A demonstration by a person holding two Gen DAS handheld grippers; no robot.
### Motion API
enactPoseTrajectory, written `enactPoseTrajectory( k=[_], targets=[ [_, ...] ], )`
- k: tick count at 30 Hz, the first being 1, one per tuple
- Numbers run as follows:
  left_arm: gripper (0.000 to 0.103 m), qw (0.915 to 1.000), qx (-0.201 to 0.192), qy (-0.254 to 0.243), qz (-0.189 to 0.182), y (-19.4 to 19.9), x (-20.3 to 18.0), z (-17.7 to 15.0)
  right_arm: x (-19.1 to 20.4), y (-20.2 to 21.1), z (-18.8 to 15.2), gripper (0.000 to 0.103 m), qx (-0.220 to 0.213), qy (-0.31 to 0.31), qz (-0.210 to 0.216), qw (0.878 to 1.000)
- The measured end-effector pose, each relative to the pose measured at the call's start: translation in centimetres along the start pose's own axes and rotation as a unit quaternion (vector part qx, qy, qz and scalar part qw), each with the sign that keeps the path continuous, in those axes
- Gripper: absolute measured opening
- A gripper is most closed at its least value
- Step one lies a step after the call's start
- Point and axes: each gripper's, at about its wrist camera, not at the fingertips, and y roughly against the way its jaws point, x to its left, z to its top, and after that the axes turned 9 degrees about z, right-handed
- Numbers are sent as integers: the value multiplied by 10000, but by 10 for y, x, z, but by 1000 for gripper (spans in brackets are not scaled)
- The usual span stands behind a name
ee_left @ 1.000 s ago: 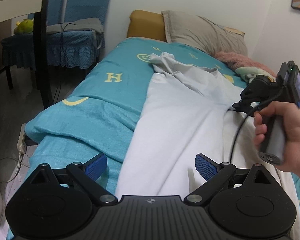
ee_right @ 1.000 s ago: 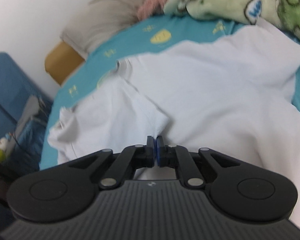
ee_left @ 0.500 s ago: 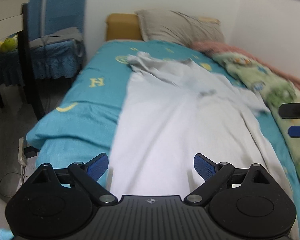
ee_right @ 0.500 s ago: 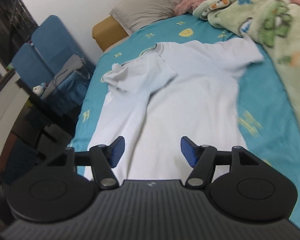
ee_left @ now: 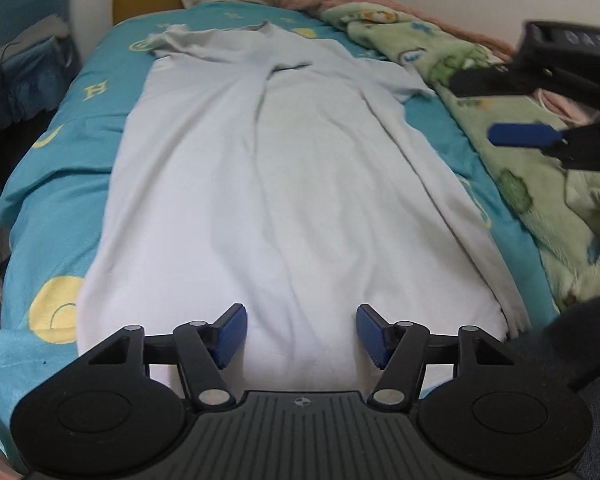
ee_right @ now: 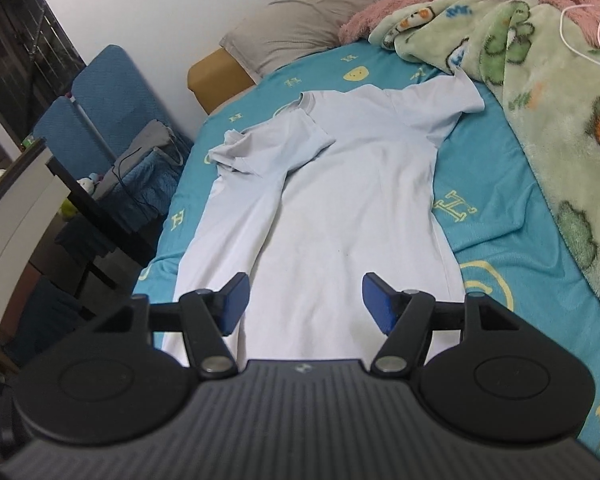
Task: Fold clothes
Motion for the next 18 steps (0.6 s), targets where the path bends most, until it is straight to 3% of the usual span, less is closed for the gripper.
enactPoseTrajectory(
  k=[2, 7, 14, 18],
  targets=[
    [51, 9999, 51, -132, 83, -2, -5, -2, -2, 2, -1, 66, -37, -6, -11, 10000],
    [9, 9996, 82, -160, 209, -7, -5, -1, -1, 1, 0, 66, -117, 60, -115, 9998],
    [3, 9995, -134, -273, -74, 11, -12, 6, -1, 5, 2, 66, -280, 57, -61, 9996],
    [3, 9991, -14, -404, -132, 1, -21, 4, -8, 6, 6, 66, -367, -108, -58, 9993]
  ],
)
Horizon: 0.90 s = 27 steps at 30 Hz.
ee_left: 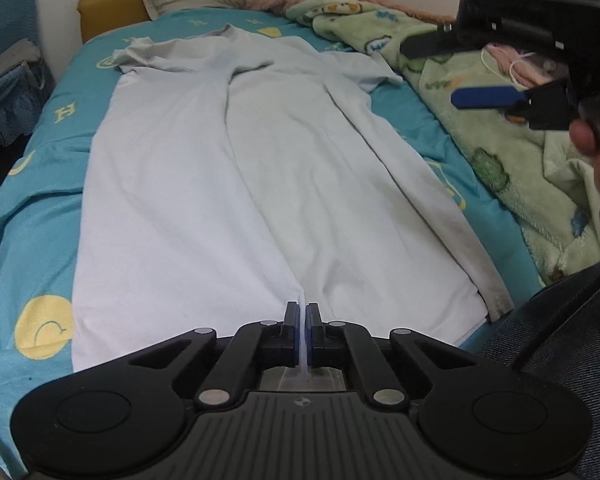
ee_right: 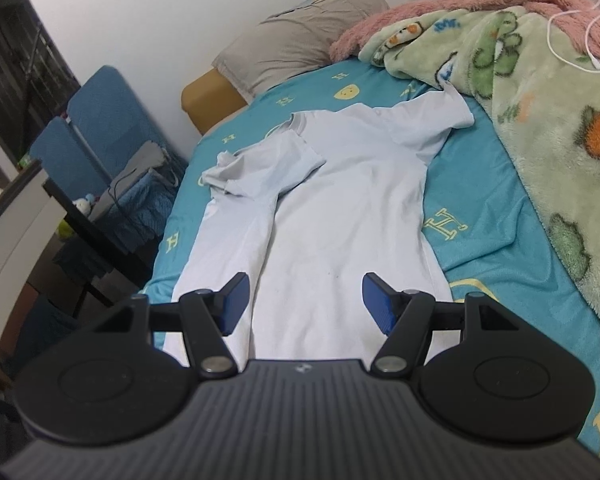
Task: Fold clothes
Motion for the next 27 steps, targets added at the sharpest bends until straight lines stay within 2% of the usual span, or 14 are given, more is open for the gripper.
enactPoseTrajectory(
  k=[5, 8, 10, 11, 13, 14, 16, 19, 21, 23, 27],
  targets=[
    [4, 10000, 83, 29, -10, -11, 0, -3, -3, 2, 3, 66, -94, -78, -30, 9999],
    [13, 10000, -10, 23, -35, -8, -1, -2, -4, 4, 4, 66, -142, -97, -14, 9999],
    [36, 9999, -101, 49, -57, -4, -1, 0, -4, 6, 5, 66, -183, -110, 1, 9998],
    [42, 9998, -156, 67, -68, -1, -1, 1, -5, 7, 5, 66, -203, -122, 8, 9997],
    [63, 9996, -264, 118, -61, 3, -1, 5, -9, 8, 8, 66, -269, -231, 104, 9993],
    [67, 9993, -337, 160, -51, 6, 0, 6, -11, 9, 9, 66, -305, -297, 164, 9990],
    [83, 9978, -574, 321, 2, 13, 4, 9, -16, 12, 13, 66, -397, -426, 264, 9980],
    [93, 9925, -1052, 592, 169, 25, 9, 12, -21, 15, 20, 66, -574, -510, 296, 9966],
    [96, 9890, -1269, 685, 339, 29, 10, 14, -24, 16, 25, 66, -675, -508, 285, 9960],
    [97, 9859, -1360, 862, 461, 30, 12, 16, -26, 19, 32, 66, -755, -354, 209, 9963],
    [97, 9829, -1310, 1157, 583, 25, 17, 16, -43, 20, 54, 66, -831, -394, 396, 9950]
  ],
)
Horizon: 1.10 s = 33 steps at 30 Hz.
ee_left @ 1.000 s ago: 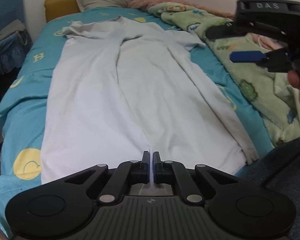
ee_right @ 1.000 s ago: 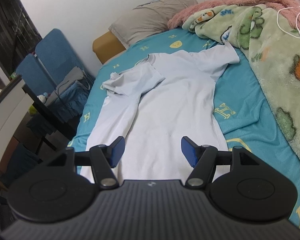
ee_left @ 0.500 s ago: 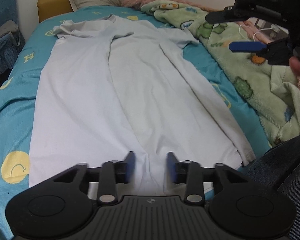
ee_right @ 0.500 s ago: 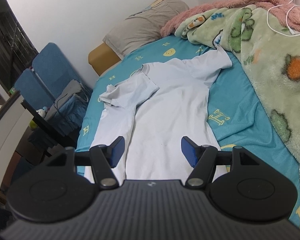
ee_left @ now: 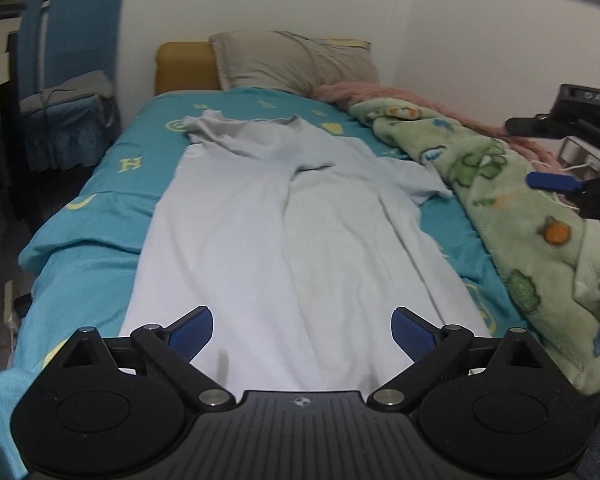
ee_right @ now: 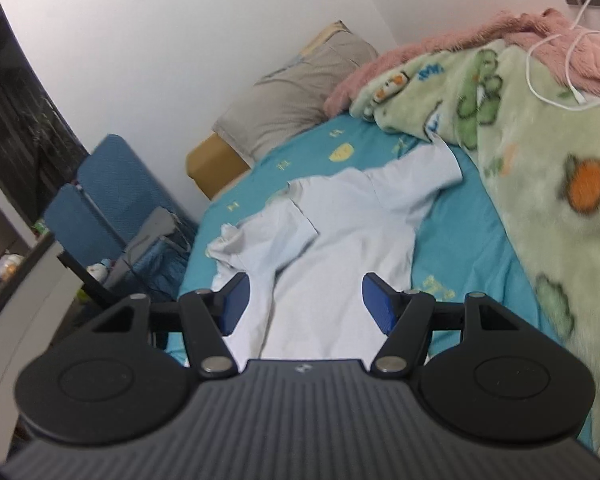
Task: Fold clothes
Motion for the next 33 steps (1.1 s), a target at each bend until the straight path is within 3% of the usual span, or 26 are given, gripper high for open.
enactPoseTrajectory(
  k=[4, 9, 19, 22, 26, 33],
  targets=[
    [97, 9998, 74, 138, 106, -6, 1, -1, -49, -31, 28, 66, -313, -1386, 138, 9898],
    [98, 9997, 118, 150, 166, -11, 5, -4, -122, -102, 18, 65, -413, -3214, 304, 9456],
    [98, 9955, 394, 769, 377, -32, 32, -1, -214, -196, 4, 65, -943, -4135, 96, 9055],
    [98, 9912, 580, 1140, 347, -44, 40, 3, -227, -214, 1, 57, -982, -4150, -58, 9045],
    [98, 9856, 779, 1470, 294, -59, 45, 6, -224, -234, 7, 58, -1088, -3943, -178, 9123],
    [98, 9848, 836, 1511, 205, -65, 43, 6, -218, -270, 29, 58, -1186, -3393, -168, 9330]
  ],
)
